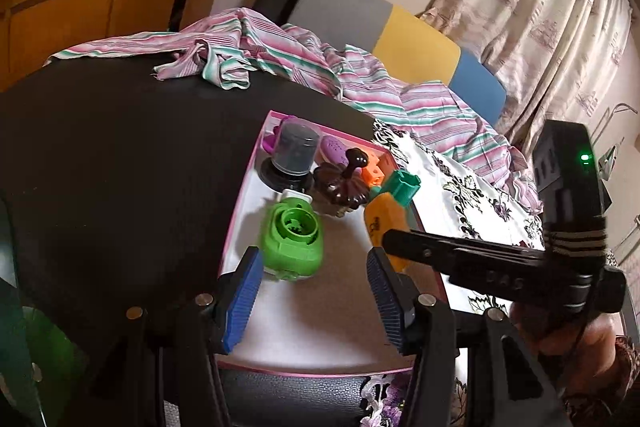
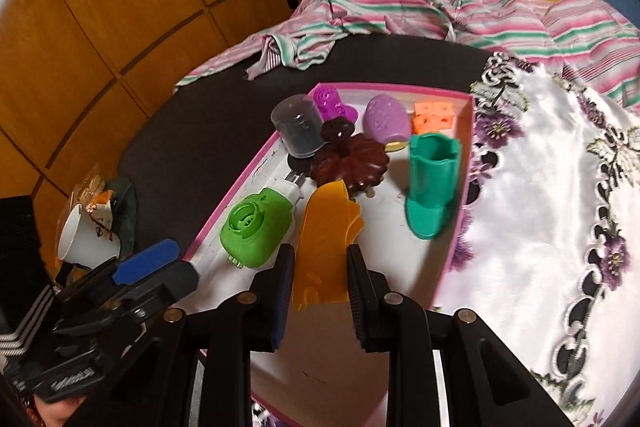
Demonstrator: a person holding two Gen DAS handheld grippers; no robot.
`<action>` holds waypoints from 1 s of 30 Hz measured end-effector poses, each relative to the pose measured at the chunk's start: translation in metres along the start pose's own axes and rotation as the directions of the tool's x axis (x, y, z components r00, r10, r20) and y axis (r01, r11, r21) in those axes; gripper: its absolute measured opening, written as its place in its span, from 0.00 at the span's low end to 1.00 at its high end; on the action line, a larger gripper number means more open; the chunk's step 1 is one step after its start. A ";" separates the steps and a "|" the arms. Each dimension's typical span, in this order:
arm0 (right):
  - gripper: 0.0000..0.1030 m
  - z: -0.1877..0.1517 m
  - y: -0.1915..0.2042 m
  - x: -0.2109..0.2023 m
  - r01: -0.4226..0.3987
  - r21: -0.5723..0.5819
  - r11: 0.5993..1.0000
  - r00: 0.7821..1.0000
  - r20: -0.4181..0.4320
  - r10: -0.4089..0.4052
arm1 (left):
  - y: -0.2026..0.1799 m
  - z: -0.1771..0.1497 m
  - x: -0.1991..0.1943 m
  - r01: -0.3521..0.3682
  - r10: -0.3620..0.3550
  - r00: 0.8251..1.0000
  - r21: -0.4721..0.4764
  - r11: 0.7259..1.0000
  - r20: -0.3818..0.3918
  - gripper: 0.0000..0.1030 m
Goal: Organize rigid objects
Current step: 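Lower the orange block into the tray beside the plug, open the right gripper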
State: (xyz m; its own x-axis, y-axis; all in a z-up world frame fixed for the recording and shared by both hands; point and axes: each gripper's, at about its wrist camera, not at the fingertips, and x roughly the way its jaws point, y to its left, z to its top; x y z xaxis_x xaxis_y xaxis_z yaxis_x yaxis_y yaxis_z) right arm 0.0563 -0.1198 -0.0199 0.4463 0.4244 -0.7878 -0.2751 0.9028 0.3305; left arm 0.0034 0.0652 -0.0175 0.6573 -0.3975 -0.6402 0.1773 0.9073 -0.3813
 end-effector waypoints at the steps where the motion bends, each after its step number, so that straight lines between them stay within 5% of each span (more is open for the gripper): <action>1: 0.25 0.000 0.001 0.004 0.002 0.005 1.000 1.000 -0.009 -0.002 | 0.001 0.000 0.000 -0.001 0.001 1.000 -0.003 1.000 0.000 0.53; 21: 0.26 0.006 0.015 0.039 0.018 0.029 0.999 0.998 -0.057 -0.016 | 0.002 -0.003 0.002 -0.009 0.008 1.000 -0.008 1.000 -0.016 0.53; 30: 0.26 0.002 -0.010 -0.021 0.020 0.073 0.997 0.996 0.085 -0.026 | -0.008 -0.003 0.004 0.012 -0.012 1.000 0.013 1.000 -0.022 0.53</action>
State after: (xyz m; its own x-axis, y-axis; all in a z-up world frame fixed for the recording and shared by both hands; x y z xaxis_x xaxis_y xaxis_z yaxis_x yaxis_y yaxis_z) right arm 0.0510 -0.1381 -0.0056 0.5238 0.4051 -0.7493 -0.2034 0.9137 0.3518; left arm 0.0024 0.0560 -0.0184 0.6391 -0.4109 -0.6502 0.1943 0.9042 -0.3804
